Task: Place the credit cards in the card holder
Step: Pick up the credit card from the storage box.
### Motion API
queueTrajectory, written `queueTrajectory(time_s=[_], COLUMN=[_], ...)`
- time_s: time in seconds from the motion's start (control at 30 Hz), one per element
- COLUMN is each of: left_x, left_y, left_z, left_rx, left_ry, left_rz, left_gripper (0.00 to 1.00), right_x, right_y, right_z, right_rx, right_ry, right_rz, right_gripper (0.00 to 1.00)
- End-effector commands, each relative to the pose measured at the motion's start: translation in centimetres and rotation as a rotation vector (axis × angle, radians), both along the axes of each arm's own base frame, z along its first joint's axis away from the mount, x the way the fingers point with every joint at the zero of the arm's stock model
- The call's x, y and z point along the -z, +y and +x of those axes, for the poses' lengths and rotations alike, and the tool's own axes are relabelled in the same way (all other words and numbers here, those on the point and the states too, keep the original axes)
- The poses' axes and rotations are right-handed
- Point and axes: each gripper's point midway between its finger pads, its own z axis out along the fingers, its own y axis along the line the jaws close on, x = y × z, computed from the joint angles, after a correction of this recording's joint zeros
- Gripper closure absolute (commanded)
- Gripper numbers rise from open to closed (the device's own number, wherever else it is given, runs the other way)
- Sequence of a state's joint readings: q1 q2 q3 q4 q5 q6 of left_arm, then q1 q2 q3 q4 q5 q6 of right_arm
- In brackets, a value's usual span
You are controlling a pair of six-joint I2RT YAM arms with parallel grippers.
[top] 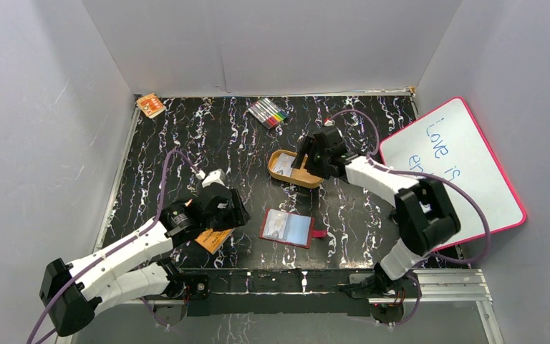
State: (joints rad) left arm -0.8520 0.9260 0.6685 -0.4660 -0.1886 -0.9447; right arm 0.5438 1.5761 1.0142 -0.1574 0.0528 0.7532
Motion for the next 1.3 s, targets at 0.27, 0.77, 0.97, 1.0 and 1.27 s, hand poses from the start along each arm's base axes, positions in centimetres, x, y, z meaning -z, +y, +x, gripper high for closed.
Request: queueTrajectory(time_s=[0.27,0.77,0.97,1.0,1.27], left_x=[-0.1,0.2,0.4,0.4,0.6], left_y=[1.6,1.8,1.8,1.8,1.6], left_z=[-0.1,-0.1,-0.2,-0.2,-0.1], left_rx=[-0.049,-0.054,-0.055,-0.055,-0.054], left_ry=[-0.006,0.007,0.014,0.017,0.024], left_rz=[0.032,0.058,0.058,0.059,0.065], left_gripper=[0.43,0.43,0.43,0.43,0.43], right_x=[0.9,4.3,4.9,5.0,4.6], right_y=[3.7,3.3,2.5,2.3,1.7], right_z=[5.7,4.9,4.4,4.3,3.9], right_rx=[0.033,0.023,0.021,0.024,0.027], right_ry=[-0.029,0.060,0.074,0.075,0.065], right_rz=[0.079,0.015,0.005,0.007,0.032], right_gripper=[0.31,0.41,0.48,0.50,0.56])
